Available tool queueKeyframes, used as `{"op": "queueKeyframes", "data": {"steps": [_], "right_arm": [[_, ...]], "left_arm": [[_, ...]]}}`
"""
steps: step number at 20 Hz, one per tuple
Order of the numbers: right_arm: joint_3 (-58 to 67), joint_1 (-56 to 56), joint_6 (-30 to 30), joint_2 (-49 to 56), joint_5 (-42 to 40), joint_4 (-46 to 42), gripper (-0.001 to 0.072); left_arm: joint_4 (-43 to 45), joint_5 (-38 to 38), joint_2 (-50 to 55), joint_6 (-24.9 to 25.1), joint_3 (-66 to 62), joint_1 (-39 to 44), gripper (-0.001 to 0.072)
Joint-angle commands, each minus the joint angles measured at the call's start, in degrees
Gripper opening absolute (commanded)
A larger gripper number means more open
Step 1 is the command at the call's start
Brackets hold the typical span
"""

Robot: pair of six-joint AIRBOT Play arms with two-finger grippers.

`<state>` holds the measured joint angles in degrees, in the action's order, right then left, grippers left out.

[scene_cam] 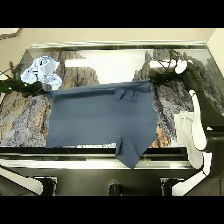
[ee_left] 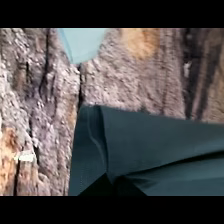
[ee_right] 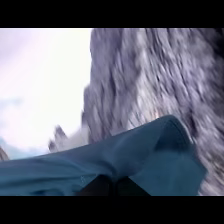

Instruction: Fold the shirts.

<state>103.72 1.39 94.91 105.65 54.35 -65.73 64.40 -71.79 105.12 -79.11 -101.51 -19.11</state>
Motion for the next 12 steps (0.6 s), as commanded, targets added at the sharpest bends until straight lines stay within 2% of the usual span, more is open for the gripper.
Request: {"op": "queueKeyframes", "data": {"steps": [1,4,6,7,9,12], "right_arm": [[0.04,1.01,2.38,3.65,-8.94,9.35,0.004],[0.07,3.98,-2.58,0.07,6.99,9.03,0.0042],[0.02,4.9,-2.93,-1.2,22.82,3.91,0.0042],[-0.72,4.35,-2.95,-1.03,27.47,0.17,0.0042],[-4.87,3.32,-1.86,-0.9,28.28,-3.8,0.0042],[-9.79,2.64,-0.39,0.22,26.62,-2.4,0.0041]], "left_arm": [[-0.55,2.23,5.29,0.76,-3.34,0.48,0.0024],[-0.28,-4.87,3.89,3.41,-4.33,-0.63,0.0024],[0.02,-15.45,4.09,3.26,-4.0,-0.98,0.0025],[1.05,-19.06,4.48,3.15,-3.37,-0.96,0.0025],[3.19,-22.29,5.25,1.86,-1.09,-0.96,0.0024],[3.87,-22.99,6.08,1.55,0.83,-1.09,0.0024]]}}
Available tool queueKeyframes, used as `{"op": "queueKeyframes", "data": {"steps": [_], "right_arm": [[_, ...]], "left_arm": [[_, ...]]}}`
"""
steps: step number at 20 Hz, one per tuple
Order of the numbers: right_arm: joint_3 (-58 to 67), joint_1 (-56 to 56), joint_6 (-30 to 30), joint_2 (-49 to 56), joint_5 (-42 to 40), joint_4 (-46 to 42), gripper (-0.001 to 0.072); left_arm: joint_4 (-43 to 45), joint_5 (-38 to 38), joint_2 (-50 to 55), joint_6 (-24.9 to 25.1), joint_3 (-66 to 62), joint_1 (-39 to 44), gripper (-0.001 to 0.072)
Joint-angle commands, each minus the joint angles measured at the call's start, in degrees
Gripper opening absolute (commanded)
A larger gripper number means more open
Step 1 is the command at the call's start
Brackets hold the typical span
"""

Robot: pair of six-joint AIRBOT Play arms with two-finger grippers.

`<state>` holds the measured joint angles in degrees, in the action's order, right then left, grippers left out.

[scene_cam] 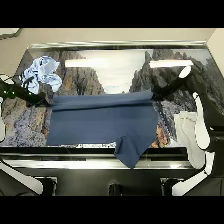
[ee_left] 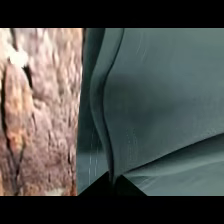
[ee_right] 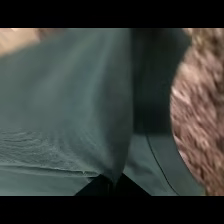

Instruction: Fold the shirts.

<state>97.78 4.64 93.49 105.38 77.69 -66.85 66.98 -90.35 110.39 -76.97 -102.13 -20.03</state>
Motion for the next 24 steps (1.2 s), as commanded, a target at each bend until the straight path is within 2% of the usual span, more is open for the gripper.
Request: {"op": "queueKeyframes", "data": {"steps": [1,6,7,8,9,13,15,17,20,23,24], "right_arm": [[-4.24,-0.74,1.03,0.68,2.73,-1.18,0.0041],[-4.24,-0.96,3.28,1.16,-0.22,-0.55,0.0042],[-4.24,-0.96,3.28,1.2,-0.42,0.31,0.0053],[-4.11,-0.9,3.34,1.11,-0.52,1.81,0.0226],[-3.63,-0.42,3.3,0.59,-0.13,2.6,0.0364],[-2.91,5.68,1.99,-5.35,9.29,0.74,0.0384],[-7.21,7.06,-0.48,-9.05,14.19,-5.16,0.0383],[-16.59,6.88,-2.32,-14.71,11.21,-5.18,0.0383],[-26.34,6.88,-4.79,-20.17,6.73,-3.89,0.0382],[-28.0,6.88,-6.21,-20.92,8.11,-3.93,0.0382],[-28.0,6.88,-6.86,-20.94,8.35,-3.89,0.0382]], "left_arm": [[1.29,-4.44,0.83,-0.57,1.44,-0.13,0.0024],[2.03,-5.33,0.94,-2.1,1.46,-0.13,0.0025],[1.77,-5.42,0.92,-2.08,1.44,-0.15,0.0057],[1.55,-6.1,0.85,-2.1,1.31,-0.31,0.0256],[1.62,-7.61,0.72,-2.58,0.83,-0.59,0.0421],[3.69,-12.74,-2.97,-5.57,1.38,-3.1,0.0428],[8.09,-10.05,-8.63,-5.2,9.68,-3.87,0.0428],[9.09,-5.03,-16.04,-4.52,24.5,-5.01,0.0428],[7.28,3.17,-25.22,0.55,44.44,-7.52,0.0427],[5.81,7.15,-26.45,1.88,51.1,-9.88,0.0425],[4.13,8.41,-26.38,2.58,51.17,-10.32,0.0395]]}}
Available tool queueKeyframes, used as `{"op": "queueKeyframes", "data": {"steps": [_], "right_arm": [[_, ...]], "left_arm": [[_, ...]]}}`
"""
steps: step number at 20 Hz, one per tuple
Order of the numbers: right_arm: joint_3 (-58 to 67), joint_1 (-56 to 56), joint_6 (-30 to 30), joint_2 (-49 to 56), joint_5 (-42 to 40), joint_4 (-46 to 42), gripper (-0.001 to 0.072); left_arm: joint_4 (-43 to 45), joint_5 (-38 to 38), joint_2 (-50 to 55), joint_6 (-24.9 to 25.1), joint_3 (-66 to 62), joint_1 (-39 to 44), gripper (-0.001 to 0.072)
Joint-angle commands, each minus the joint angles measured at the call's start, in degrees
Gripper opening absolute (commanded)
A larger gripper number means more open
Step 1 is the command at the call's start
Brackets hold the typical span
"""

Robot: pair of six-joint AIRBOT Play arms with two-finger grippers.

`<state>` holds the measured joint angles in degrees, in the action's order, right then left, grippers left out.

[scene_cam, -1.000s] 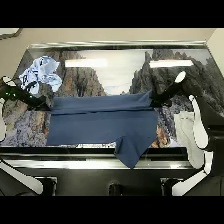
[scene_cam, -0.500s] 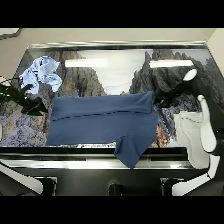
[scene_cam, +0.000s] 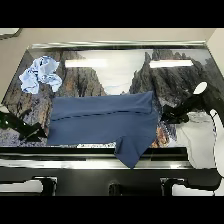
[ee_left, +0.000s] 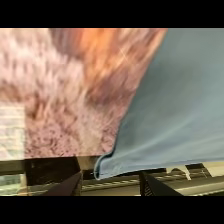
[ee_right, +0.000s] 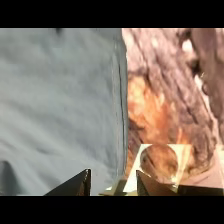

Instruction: Fold the shirts.

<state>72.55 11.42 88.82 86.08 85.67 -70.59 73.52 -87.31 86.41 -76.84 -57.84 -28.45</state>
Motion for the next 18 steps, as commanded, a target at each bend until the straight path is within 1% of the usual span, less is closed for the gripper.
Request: {"op": "queueKeyframes", "data": {"steps": [1,5,6,7,9,10,11,12,13,14,15,16,18], "right_arm": [[-2.78,0.11,-2.64,-1.64,0.83,-0.26,0.0382],[-3.21,0.11,-3.23,-1.84,2.25,-0.63,0.0383],[-3.91,0.11,-3.58,-2.21,2.25,-0.61,0.0384],[-5.14,0.11,-3.69,-2.86,2.25,-0.61,0.0384],[-10.12,0.11,-4.2,-6.01,0.83,-0.15,0.0388],[-14.25,0.11,-4.68,-8.35,-0.5,1.09,0.0393],[-19.8,0.11,-5.55,-11.02,-2.14,3.61,0.0436],[-25.16,0.11,-6.32,-13.11,-3.61,6.97,0.046],[-30.29,0.11,-6.67,-14.8,-4.52,12.5,0.0458],[-34.36,0.04,-8.85,-16.22,-5.86,18.47,0.0458],[-37.86,0.04,-10.23,-17.46,-8.61,21.75,0.0457],[-40.24,0.04,-10.16,-18.1,-11.89,21.46,0.045],[-43.04,0.04,-9.97,-17.99,-15.65,22.51,0.0449]], "left_arm": [[-3.98,6.88,-2.4,2.82,6.8,-1.97,0.0369],[-5.25,8.74,-1.42,2.23,8.0,-1.29,0.0364],[-5.62,9.46,-1.18,2.29,8.44,-1.16,0.0291],[-6.27,10.43,-1.16,2.29,8.68,-1.11,0.0192],[-6.58,10.78,-1.18,2.34,8.7,-1.11,0.0027],[-6.58,10.69,-1.18,2.34,8.7,-1.11,0.0025],[-6.62,10.67,-1.18,2.36,8.7,-1.11,0.0025],[-6.69,10.71,-1.2,2.51,8.7,-1.11,0.0025],[-6.67,10.71,-1.2,2.58,8.7,-1.11,0.0025],[-6.69,10.69,-1.22,2.58,8.7,-1.11,0.0025],[-6.67,10.69,-1.22,2.58,8.7,-1.14,0.0025],[-6.67,10.62,-1.25,2.58,8.7,-1.14,0.0025],[-6.69,10.54,-1.49,2.58,8.7,-1.11,0.0025]]}}
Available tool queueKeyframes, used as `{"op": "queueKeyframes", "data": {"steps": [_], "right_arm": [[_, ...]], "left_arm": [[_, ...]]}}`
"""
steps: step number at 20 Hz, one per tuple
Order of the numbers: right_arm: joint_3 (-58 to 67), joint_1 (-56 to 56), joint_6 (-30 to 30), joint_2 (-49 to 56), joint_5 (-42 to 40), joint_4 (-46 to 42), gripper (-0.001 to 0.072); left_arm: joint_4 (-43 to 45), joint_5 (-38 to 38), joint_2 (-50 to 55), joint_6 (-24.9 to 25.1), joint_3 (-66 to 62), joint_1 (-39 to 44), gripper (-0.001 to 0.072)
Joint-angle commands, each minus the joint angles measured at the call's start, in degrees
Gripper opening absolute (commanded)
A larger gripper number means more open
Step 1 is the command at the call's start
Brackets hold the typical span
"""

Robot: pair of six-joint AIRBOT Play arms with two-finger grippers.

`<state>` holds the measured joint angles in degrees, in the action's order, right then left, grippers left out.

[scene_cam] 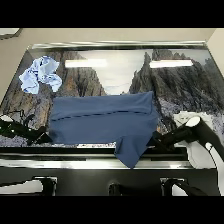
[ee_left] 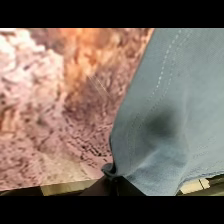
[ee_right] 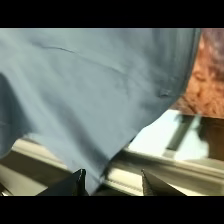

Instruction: Fold the shirts.

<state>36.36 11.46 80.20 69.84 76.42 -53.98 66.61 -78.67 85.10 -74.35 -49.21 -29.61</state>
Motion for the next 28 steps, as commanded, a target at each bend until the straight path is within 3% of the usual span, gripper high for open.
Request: {"op": "queueKeyframes", "data": {"steps": [1,8,9,10,11,15,19,23,28], "right_arm": [[-7.65,0.0,-1.4,-1.64,-7.23,6.54,0.0449],[-10.27,-2.62,-1.38,0.09,-13.62,9.7,0.0438],[-10.25,-5.29,-1.36,1.16,-14.97,9.92,0.033],[-10.25,-8.11,-1.33,1.88,-16.94,10.03,0.0136],[-10.19,-9.66,-0.98,1.84,-17.86,9.9,0.0043],[-5.09,-6.64,-0.94,-2.51,-11.32,7.19,0.0041],[8.41,-1.79,1.95,-4.22,-7.56,4.7,0.0038],[25.75,-2.08,1.9,7.19,-11.13,3.98,0.0038],[45.35,-2.51,2.1,27.78,-12.68,9.68,0.0039]], "left_arm": [[0.22,1.68,-0.22,0.09,0.07,0.04,0.0025],[0.22,1.62,-0.22,0.46,0.07,0.04,0.0025],[0.22,1.68,-0.2,0.52,0.07,0.04,0.0025],[0.28,1.7,-0.2,1.09,0.07,0.0,0.0025],[0.46,1.64,-0.2,1.16,0.0,-0.09,0.0025],[-0.07,0.44,-1.18,4.35,-3.1,-0.02,0.0023],[-6.97,-1.18,-2.05,2.78,-12.13,0.35,0.002],[-8.35,1.22,1.86,-1.14,-24.11,4.11,0.0019],[-8.37,0.46,16.79,-8.37,-41.94,7.21,0.002]]}}
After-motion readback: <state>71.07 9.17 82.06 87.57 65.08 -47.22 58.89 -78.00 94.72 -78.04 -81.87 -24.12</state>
